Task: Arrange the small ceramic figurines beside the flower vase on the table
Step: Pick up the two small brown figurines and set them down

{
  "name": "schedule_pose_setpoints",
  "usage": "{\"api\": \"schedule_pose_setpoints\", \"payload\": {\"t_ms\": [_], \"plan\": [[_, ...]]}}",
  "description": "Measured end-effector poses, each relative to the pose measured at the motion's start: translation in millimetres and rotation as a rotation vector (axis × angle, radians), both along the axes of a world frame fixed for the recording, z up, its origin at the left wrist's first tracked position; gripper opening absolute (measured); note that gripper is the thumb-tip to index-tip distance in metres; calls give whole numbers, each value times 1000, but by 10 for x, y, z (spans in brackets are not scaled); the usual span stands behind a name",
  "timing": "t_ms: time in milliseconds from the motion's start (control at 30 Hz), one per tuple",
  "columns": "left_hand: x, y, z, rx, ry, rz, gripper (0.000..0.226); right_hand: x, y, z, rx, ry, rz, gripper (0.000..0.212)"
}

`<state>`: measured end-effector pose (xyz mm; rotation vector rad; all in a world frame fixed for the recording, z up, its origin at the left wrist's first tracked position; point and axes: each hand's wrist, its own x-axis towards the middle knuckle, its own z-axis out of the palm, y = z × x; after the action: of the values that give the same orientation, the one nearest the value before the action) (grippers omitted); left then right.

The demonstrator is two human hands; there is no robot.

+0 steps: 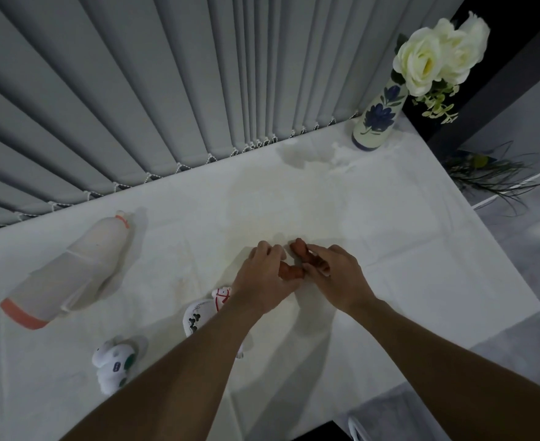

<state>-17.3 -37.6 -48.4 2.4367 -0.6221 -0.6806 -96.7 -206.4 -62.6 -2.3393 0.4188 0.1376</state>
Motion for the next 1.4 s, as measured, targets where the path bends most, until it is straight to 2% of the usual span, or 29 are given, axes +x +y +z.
{"api": "schedule_pose_setpoints", "payload": {"t_ms": [167,300,433,500,633,767,900,1000,1100,1300,1400], "plan": [[-5,-8,51,-35,-12,57,31,12,1,20,-58,-31,16,28],[90,15,108,-218,195,252,20,43,41,131,-84,-151,-71,17],[150,57,149,-296,295,324,16,124,119,212,-72,-119,-168,42],[143,93,149,-284,278,287,15,148,133,179,-75,-75,-157,45],[124,183,96,-246,254,255,17,166,136,37,-72,-58,-141,34],[116,240,89,-296,283,179,22,216,126,-6,68,-44,-207,45],[118,238,25,-293,273,178,25,278,162,70,256,-59,-294,32],[99,253,-48,-230,214,169,41,250,216,113,335,-7,-348,34],[101,263,-125,-186,165,139,43,213,230,168,389,27,-348,36],[102,227,-186,-221,91,160,17,156,151,76,320,42,-326,8],[131,208,-189,-264,88,131,27,126,129,31,290,-7,-323,14]]}}
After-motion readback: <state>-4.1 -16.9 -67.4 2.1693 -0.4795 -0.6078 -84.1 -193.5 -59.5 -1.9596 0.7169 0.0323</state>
